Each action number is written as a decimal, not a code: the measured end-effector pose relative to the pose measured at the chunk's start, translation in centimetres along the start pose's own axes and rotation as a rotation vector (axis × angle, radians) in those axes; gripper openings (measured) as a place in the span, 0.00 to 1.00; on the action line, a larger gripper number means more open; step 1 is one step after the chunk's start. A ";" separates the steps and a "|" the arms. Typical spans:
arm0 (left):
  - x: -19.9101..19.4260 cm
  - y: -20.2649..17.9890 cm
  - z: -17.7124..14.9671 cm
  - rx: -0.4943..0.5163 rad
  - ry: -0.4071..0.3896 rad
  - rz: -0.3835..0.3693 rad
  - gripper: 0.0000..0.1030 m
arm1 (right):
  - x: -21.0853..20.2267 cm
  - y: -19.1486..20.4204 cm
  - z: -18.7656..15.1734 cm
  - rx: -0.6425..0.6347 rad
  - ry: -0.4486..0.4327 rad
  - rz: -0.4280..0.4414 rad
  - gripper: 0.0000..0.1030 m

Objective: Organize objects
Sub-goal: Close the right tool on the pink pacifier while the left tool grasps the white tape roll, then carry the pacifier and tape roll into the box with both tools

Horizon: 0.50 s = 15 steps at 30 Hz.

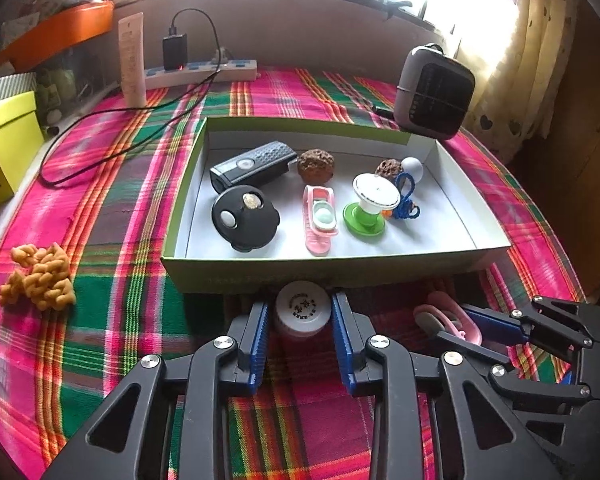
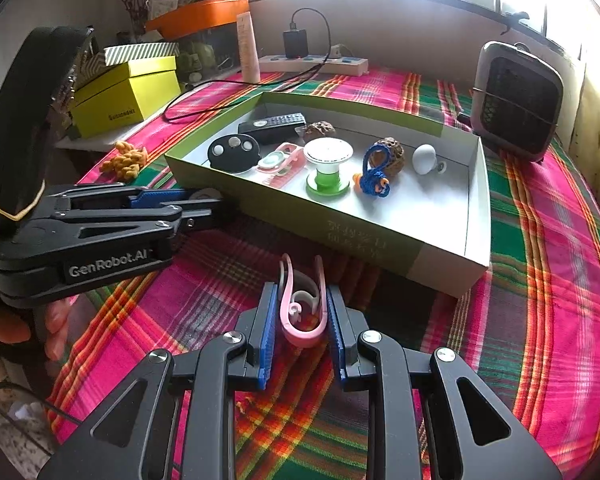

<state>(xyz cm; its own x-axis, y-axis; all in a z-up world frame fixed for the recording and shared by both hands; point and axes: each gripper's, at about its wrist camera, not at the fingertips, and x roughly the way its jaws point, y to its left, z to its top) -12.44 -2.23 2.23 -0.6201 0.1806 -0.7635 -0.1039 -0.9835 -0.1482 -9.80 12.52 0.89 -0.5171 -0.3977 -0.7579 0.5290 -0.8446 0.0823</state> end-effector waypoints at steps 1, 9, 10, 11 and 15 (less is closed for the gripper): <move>-0.2 0.0 0.1 0.002 -0.005 -0.002 0.27 | -0.1 -0.1 0.1 0.005 -0.004 0.002 0.24; -1.0 -0.2 0.4 0.006 -0.021 -0.013 0.27 | -0.8 -0.2 0.4 0.010 -0.028 0.000 0.24; -1.1 -0.2 0.4 0.006 -0.022 -0.012 0.27 | -0.9 -0.1 0.4 0.010 -0.031 0.000 0.24; -1.2 -0.3 0.4 0.006 -0.025 -0.012 0.27 | -0.9 -0.1 0.4 0.010 -0.033 0.000 0.24; -1.5 -0.6 0.6 0.014 -0.034 -0.018 0.27 | -1.3 -0.1 0.5 0.011 -0.043 0.000 0.24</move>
<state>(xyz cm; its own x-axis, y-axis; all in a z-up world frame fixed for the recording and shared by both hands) -11.93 -1.95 3.84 -0.6438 0.1978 -0.7392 -0.1258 -0.9802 -0.1528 -9.59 12.93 2.19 -0.5458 -0.4123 -0.7295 0.5216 -0.8485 0.0893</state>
